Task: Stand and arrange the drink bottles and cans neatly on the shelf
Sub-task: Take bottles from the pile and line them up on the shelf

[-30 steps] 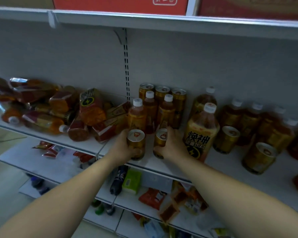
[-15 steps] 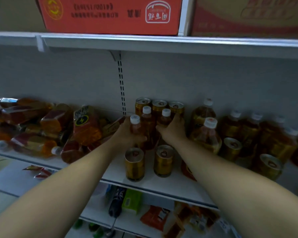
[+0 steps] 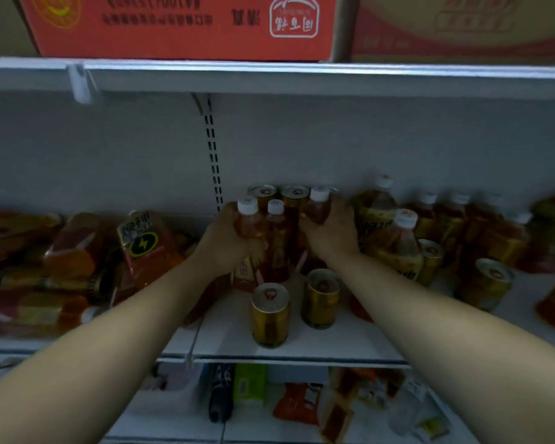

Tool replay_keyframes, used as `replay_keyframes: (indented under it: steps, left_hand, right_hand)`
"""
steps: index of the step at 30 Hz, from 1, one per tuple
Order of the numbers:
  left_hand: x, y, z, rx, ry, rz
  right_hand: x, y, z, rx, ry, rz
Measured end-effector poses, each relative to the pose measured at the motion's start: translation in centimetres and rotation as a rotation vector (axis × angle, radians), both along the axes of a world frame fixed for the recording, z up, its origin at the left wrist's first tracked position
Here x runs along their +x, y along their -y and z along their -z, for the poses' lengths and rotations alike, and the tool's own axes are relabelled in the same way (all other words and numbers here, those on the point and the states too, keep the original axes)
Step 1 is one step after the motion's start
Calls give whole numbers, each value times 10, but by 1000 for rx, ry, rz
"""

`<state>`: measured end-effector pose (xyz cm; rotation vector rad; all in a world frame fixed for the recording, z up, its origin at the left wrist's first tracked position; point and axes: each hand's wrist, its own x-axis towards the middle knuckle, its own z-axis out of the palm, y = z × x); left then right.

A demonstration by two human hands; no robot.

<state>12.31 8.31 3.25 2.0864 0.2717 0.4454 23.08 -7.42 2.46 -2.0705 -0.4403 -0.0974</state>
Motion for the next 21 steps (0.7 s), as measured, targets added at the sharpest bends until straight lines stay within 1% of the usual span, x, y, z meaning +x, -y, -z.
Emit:
replay_keyframes:
  steps: [3, 5, 8, 14, 17, 21]
  left_hand:
    - [-7, 6, -24, -8, 121, 9]
    - [-10, 13, -37, -16, 188, 30]
    - [-17, 30, -51, -72, 224, 38]
    - [-36, 90, -67, -97, 291, 81]
    - [-39, 135, -64, -110, 287, 126]
    - [-32, 212, -49, -144, 255, 157]
  right_hand:
    - [-11, 8, -20, 84, 114, 23]
    - [-19, 16, -30, 122, 151, 31]
    - [-39, 34, -47, 188, 210, 68]
    - [-70, 102, -59, 332, 219, 105]
    - [-78, 152, -62, 353, 204, 157]
    - [-82, 235, -60, 246, 229, 253]
